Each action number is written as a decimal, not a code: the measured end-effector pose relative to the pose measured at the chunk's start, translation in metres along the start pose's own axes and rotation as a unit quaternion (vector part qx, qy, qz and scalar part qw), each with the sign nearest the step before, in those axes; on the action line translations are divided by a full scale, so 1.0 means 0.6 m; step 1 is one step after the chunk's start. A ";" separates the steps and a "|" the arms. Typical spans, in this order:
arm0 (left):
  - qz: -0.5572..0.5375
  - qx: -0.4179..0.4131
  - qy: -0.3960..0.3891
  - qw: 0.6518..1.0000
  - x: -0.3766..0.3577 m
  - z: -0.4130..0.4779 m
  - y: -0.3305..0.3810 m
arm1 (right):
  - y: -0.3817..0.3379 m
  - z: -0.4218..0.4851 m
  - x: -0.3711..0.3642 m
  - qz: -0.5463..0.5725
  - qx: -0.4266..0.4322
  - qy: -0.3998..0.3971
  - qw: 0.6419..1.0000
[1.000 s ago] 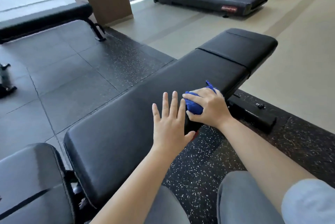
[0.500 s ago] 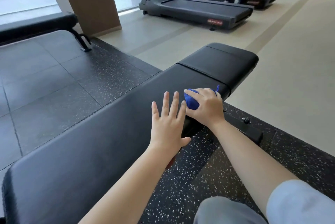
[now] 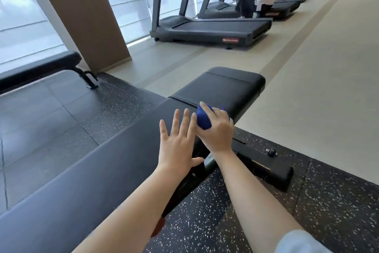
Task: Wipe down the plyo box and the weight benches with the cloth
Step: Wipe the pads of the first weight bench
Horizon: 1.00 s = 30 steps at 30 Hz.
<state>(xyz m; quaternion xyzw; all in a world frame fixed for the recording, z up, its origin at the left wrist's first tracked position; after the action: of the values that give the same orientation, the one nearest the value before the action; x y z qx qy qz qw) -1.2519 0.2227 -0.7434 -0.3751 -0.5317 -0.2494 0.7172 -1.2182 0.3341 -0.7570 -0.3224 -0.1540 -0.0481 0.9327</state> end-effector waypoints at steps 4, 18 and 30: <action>0.021 -0.011 -0.006 1.000 0.006 0.049 0.020 | 0.070 0.022 0.040 0.224 -0.204 0.128 0.944; 0.106 -0.196 0.053 0.973 -0.017 0.168 0.121 | 0.228 0.083 -0.027 0.043 -0.185 0.097 0.977; 0.077 -0.223 0.059 0.970 -0.056 0.175 0.146 | 0.375 0.189 -0.042 0.118 -0.249 0.068 0.959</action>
<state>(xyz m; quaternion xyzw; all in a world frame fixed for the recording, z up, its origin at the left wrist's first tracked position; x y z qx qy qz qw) -1.2564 0.3574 -0.7831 -0.5503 -0.3887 -0.3271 0.6627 -1.2284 0.5806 -0.8125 -0.5560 -0.0347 0.0035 0.8304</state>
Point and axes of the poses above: each hand's wrist, its own z-axis towards the middle knuckle, its own x-axis out of the back of the hand, y = z × x, the point moved 7 cm from there along z, towards the middle knuckle
